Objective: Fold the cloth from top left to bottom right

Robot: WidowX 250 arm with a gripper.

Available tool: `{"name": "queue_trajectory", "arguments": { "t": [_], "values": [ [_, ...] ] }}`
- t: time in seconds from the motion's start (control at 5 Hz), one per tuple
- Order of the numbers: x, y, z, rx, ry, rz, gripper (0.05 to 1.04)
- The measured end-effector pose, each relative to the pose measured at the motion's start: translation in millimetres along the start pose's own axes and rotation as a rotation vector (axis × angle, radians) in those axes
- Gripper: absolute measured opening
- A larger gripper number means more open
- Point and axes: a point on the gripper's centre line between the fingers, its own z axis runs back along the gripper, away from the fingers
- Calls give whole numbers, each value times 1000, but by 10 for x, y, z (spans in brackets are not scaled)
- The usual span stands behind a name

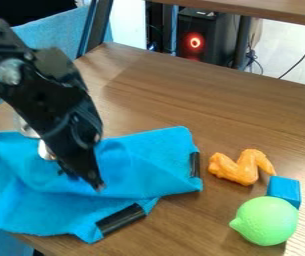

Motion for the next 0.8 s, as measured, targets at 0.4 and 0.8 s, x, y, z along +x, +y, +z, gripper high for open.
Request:
{"name": "queue_trajectory", "arguments": {
  "t": [0.4, 0.8],
  "values": [
    [-56, -144, -23, -173, 133, -26, 770],
    [189, 234, 54, -246, 126, 91, 1000]
  ]
}}
